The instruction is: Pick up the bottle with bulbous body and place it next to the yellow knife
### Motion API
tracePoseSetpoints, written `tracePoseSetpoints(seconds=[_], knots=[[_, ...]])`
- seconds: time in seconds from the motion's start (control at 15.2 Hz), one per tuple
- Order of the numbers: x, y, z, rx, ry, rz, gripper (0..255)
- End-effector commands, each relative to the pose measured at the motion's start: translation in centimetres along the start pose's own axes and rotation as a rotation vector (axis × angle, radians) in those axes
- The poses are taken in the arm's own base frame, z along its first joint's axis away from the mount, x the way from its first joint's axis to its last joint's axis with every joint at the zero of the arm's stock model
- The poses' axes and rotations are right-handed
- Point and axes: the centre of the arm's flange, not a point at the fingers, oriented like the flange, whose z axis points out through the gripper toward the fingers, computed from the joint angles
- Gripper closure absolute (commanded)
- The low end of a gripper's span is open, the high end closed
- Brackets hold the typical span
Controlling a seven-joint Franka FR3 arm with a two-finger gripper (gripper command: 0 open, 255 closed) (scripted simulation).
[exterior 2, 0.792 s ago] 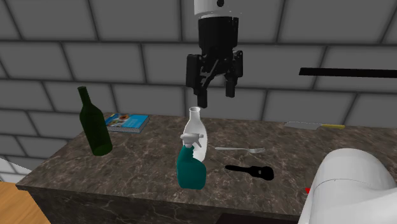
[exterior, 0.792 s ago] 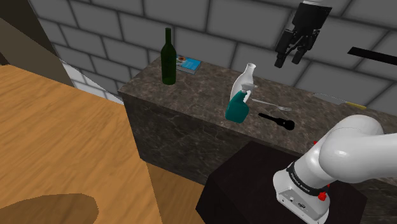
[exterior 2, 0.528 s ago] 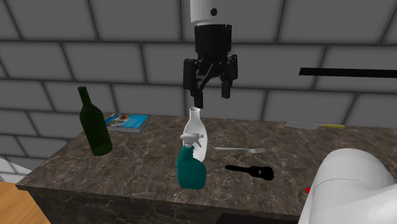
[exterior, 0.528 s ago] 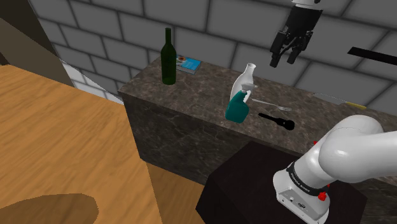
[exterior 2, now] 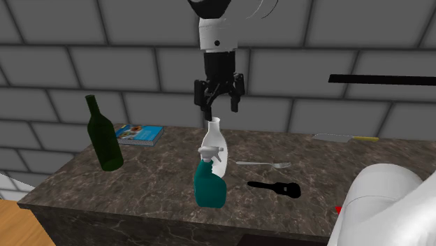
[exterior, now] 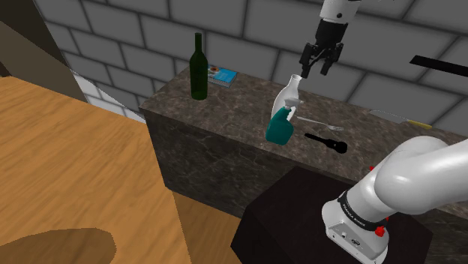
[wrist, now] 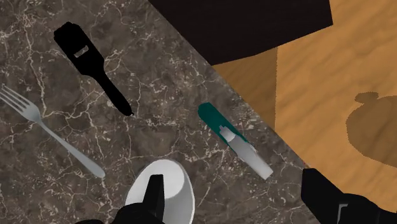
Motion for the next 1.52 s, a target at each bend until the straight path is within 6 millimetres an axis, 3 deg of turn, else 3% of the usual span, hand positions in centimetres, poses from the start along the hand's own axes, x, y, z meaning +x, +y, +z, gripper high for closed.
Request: tracePoseSetpoints(seconds=[0.0,0.66,1.12,1.45], knots=[[2.4,1.2,1.1,-0.004,-0.002,0.013,0],[13.2,6.9,6.2,-0.020,-0.014,0.074,0],[13.2,7.0,9.9,-0.020,-0.014,0.074,0],[13.2,7.0,10.2,-0.020,-0.014,0.074,0]])
